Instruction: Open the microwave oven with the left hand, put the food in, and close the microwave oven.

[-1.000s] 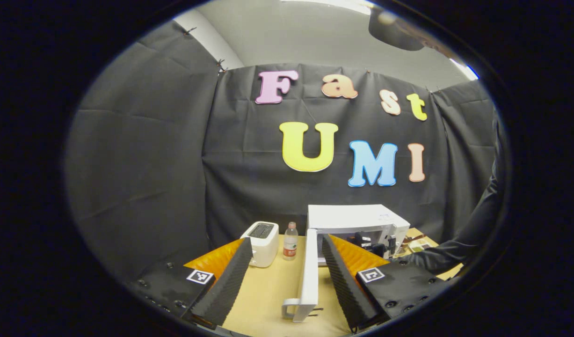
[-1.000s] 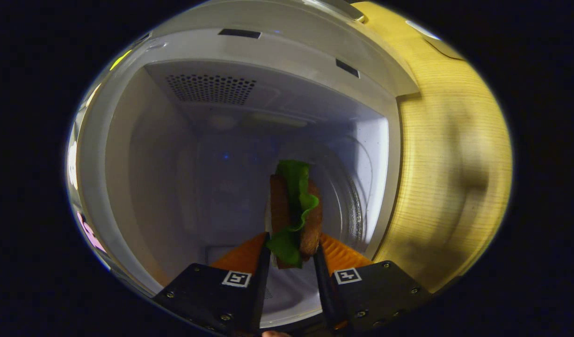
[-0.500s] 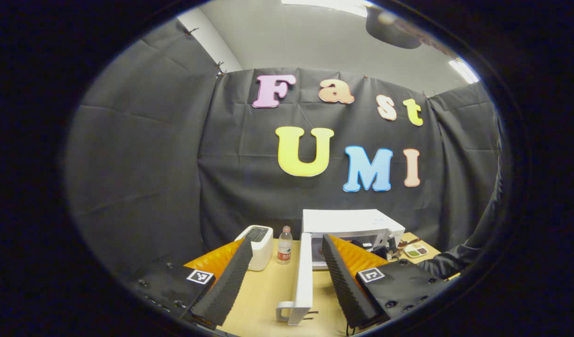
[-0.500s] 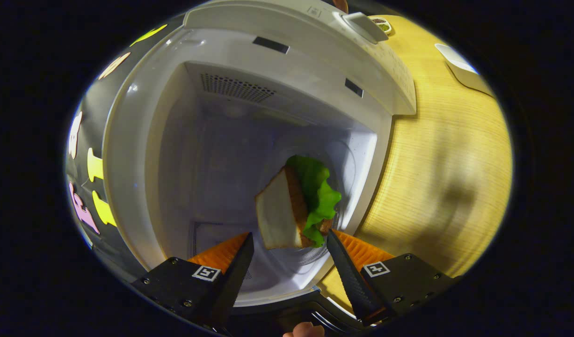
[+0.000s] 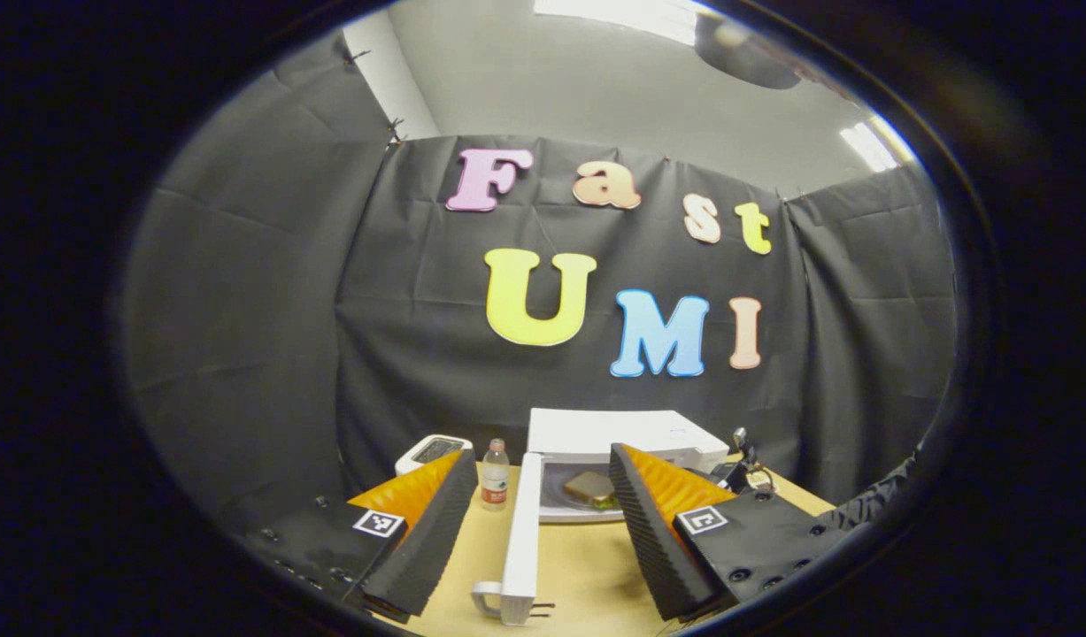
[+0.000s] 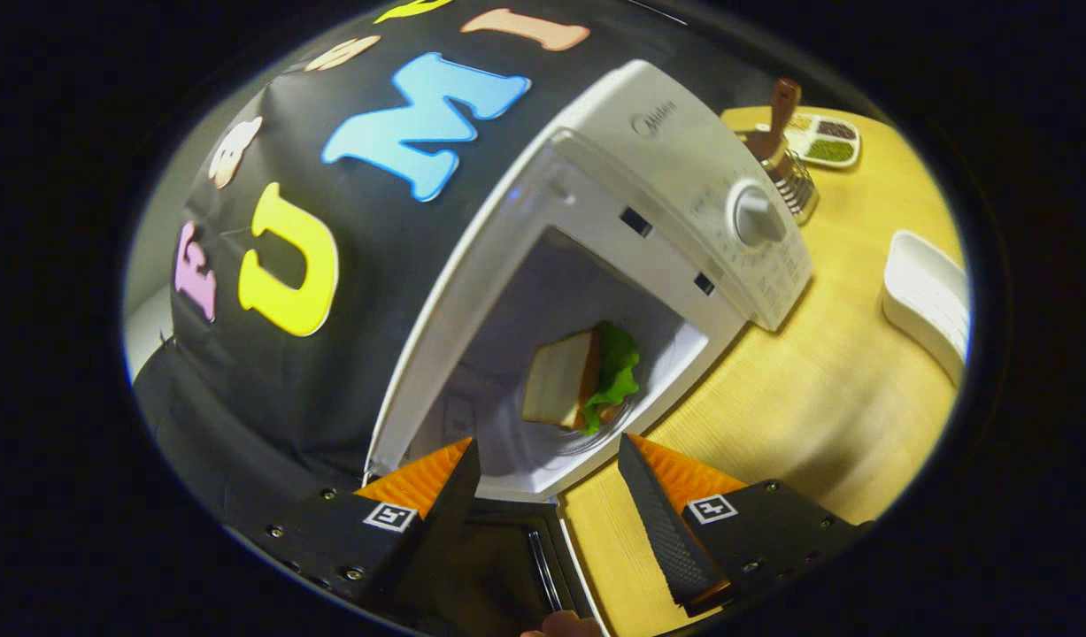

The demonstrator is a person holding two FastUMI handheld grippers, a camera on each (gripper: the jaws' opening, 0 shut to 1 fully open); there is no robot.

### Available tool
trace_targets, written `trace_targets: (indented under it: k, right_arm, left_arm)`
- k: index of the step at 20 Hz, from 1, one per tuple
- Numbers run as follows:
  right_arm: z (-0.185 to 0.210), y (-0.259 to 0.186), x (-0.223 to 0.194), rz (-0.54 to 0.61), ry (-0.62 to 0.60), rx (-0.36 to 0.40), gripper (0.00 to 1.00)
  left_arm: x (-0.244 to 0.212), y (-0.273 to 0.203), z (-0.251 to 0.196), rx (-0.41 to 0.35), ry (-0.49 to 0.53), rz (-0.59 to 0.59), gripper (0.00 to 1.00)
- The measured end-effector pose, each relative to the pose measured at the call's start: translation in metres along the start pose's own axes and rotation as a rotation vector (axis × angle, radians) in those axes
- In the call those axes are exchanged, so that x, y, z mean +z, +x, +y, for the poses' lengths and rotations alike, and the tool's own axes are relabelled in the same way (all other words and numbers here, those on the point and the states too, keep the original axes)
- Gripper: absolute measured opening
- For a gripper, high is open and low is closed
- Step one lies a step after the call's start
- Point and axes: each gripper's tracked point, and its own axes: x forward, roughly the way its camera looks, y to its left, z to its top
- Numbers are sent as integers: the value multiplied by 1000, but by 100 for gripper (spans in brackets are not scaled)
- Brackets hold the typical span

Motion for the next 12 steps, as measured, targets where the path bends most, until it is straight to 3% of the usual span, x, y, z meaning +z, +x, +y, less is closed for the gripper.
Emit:
trace_targets:
  k: [5,12]
  right_arm:
    - [7,-70,34,-17,-132,51,95]
    - [14,-173,122,-228,-481,10,95]
  left_arm:
    - [3,12,-28,-71,24,-10,98]
    - [-4,29,-60,-122,51,-9,94]
